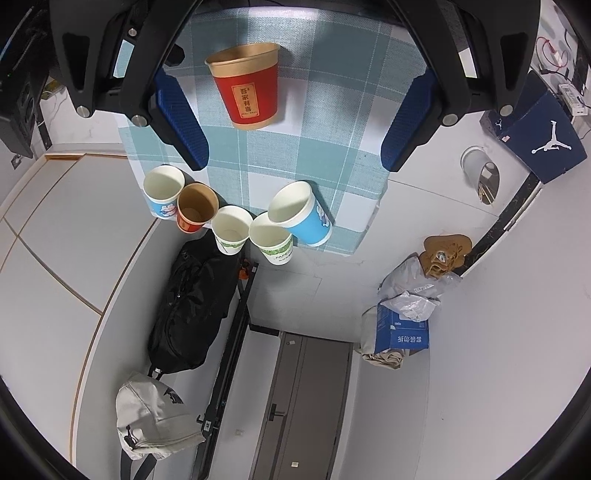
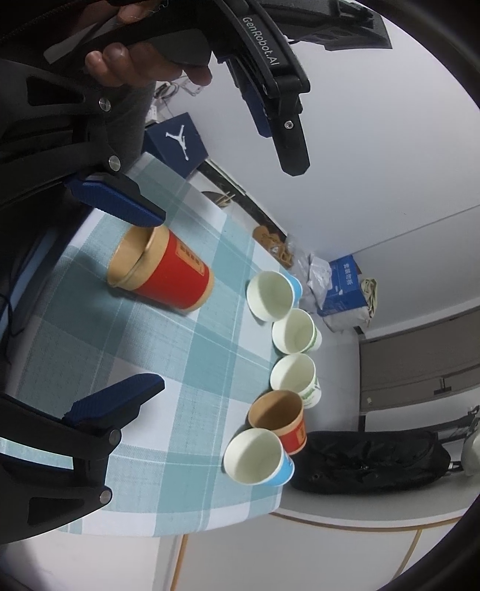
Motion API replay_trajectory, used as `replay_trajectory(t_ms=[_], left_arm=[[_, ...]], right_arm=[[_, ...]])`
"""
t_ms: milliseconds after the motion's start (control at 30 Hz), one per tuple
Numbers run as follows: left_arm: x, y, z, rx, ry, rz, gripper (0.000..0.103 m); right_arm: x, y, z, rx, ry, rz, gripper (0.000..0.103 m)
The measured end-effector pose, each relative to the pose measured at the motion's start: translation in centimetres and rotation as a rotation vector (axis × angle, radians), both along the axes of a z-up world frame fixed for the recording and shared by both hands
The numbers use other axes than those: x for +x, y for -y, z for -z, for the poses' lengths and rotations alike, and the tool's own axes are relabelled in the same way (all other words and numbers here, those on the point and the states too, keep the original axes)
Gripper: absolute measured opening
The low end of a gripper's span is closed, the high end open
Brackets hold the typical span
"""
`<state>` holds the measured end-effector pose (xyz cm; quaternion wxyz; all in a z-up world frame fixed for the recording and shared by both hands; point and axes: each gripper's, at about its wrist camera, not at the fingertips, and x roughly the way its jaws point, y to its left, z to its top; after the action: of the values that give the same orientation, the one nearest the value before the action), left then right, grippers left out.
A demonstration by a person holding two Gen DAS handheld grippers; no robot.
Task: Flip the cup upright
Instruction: 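Move the right gripper to the red cup and grasp its gold rim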
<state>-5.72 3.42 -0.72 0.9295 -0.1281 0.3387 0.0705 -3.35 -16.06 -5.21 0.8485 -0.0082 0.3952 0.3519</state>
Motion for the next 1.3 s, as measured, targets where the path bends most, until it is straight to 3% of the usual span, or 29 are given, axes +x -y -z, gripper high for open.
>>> replay_trajectory(t_ms=[233,467,733,1200,1300], left_arm=[[-0.2,-0.7,-0.1,-0.037,-0.003,-0.005,0.092],[-0.1,-1.1,-0.1,-0.046,-0.008,-0.005,0.092],[-0.1,-1.6,0.1,-0.061,-0.020,-0.007,0.092],[0.2,-2.3,0.7,-0.084,-0.047,-0.018,0.092],[0.2,-2.4,0.8,-0.088,-0.052,-0.017,0.092]], right_arm=[[-0.4,-1.1,1.4,-0.033,-0.066,-0.044,0.074],[-0.5,-2.2,2.3,-0.072,-0.081,-0.059,0.072],[-0.1,-3.2,3.1,-0.110,-0.083,-0.042,0.061],[0.7,-3.6,4.0,-0.141,-0.097,0.010,0.019],[0.8,-3.4,4.0,-0.138,-0.098,0.018,0.017]])
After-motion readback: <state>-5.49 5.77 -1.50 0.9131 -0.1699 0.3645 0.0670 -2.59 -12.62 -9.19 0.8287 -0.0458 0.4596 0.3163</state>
